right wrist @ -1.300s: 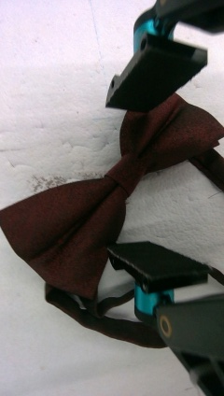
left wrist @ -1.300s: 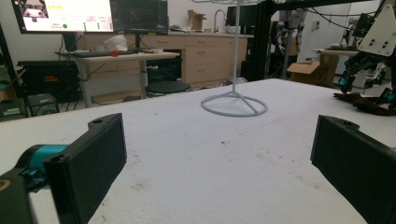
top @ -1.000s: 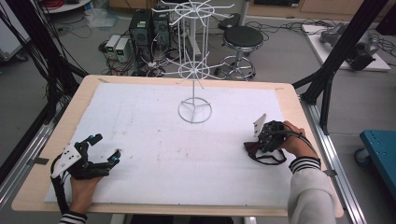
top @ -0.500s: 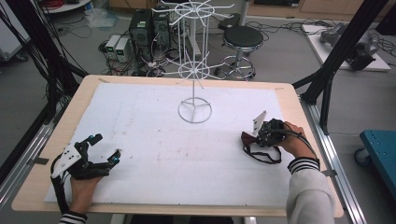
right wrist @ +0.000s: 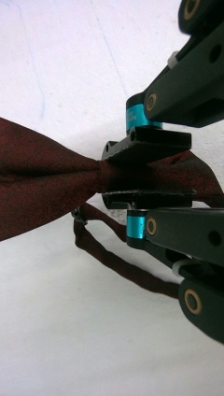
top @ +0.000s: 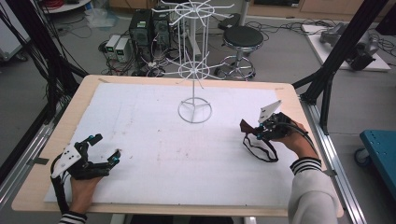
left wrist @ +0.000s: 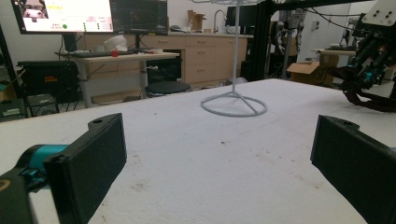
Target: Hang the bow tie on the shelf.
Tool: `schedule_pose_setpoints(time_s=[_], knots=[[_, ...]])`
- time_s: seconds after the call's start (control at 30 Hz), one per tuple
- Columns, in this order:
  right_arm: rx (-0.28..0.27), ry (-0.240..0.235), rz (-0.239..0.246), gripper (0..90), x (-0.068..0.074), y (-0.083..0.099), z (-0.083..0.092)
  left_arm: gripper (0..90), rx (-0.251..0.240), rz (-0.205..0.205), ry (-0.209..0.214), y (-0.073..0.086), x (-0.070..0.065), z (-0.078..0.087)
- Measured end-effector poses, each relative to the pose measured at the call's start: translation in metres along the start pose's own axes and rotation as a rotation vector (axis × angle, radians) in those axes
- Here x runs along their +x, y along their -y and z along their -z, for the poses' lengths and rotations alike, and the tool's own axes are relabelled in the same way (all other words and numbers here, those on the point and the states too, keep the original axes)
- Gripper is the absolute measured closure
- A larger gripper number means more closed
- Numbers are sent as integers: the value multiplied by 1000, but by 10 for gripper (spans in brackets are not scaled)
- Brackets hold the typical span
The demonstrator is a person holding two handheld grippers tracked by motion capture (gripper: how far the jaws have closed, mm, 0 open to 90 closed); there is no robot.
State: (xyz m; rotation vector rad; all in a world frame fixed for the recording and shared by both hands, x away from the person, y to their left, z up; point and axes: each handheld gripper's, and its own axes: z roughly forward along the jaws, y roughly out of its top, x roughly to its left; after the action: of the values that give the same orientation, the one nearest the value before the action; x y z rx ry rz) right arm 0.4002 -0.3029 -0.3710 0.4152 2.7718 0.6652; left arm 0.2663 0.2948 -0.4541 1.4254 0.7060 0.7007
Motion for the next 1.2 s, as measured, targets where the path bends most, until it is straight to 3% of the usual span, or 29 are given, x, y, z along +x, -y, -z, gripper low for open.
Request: schedule_pose_setpoints(time_s=[0.2, 0.37, 0.57, 0.77, 1.03, 1.2], knots=[[-107, 8, -91, 762, -3, -2, 9, 39, 0, -1, 0, 0, 0, 0], [-212, 13, -126, 761, -4, -4, 18, 39, 0, 0, 0, 0, 0, 0], [-250, 10, -129, 761, -5, -9, 24, 39, 0, 0, 0, 0, 0, 0], [-353, 12, -130, 762, -5, -21, 33, 39, 0, -1, 0, 0, 0, 0], [-394, 14, -123, 761, -5, -31, 40, 39, 0, 0, 0, 0, 0, 0], [-451, 31, -133, 761, -5, -42, 46, 39, 0, 0, 0, 0, 0, 0]])
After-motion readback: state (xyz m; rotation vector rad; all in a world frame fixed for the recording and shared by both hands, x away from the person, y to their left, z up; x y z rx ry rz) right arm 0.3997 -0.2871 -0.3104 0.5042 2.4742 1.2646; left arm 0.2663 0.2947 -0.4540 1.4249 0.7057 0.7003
